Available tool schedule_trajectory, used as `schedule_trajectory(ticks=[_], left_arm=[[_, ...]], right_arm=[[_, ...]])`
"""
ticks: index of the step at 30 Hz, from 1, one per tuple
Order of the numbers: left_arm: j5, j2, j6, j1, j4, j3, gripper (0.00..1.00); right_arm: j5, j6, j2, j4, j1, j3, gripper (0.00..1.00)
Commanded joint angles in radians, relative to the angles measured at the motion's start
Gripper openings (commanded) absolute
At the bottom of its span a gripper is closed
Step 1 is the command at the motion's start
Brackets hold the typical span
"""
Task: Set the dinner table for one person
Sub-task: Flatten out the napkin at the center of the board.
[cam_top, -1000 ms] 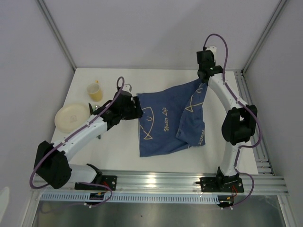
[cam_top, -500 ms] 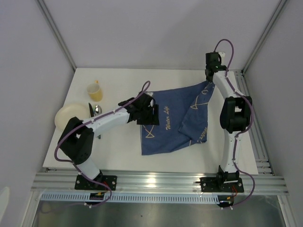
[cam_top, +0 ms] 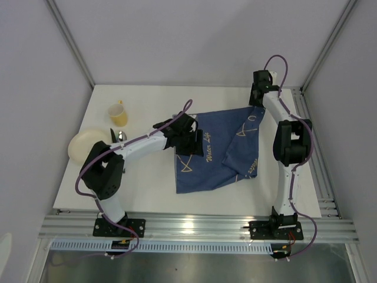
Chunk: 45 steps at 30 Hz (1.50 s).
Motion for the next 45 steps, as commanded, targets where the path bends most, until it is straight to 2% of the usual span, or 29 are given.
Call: schedule_trajectory(ticks=[1,8,18,24,28,30,35,45], left_arm=[[0.055,0.034,0.006,-0.010,0.013,0.041,0.68],[0.077,0.095,0.003,-0.015,0.008,0.049,0.67],[0.061,0.123,0.000,-0.015,-0.025,0.016,0.66],[0.042,0.149,0.005,-0.017,-0.078,0.026,0.63],[-0.041,0.138,0.005,-0.027,-0.108,0.001,0.64],[-0.130,0.129,0.008,-0.036,-0.124,-0.013,0.64],[-0.265,0.201,0.009,-0.072,-0.225,0.029,0.63],[-0.274,0.246,-0.009,-0.075,-0.300,0.015,0.58]], right_arm=[[-0.025,-0.034,-0.156,0.066,0.055,-0.053,0.76],[-0.016,-0.014,-0.351,0.099,0.169,-0.244,0.77],[0.056,0.185,-0.555,-0.029,0.348,-0.470,0.75],[0.079,0.244,-0.670,-0.049,0.407,-0.577,0.75],[0.051,0.246,-0.751,-0.032,0.427,-0.654,0.76],[0.044,0.249,-0.794,-0.035,0.430,-0.691,0.76],[0.007,0.304,-0.877,-0.049,0.447,-0.780,0.76],[-0.024,0.358,-0.894,-0.068,0.502,-0.838,0.75]])
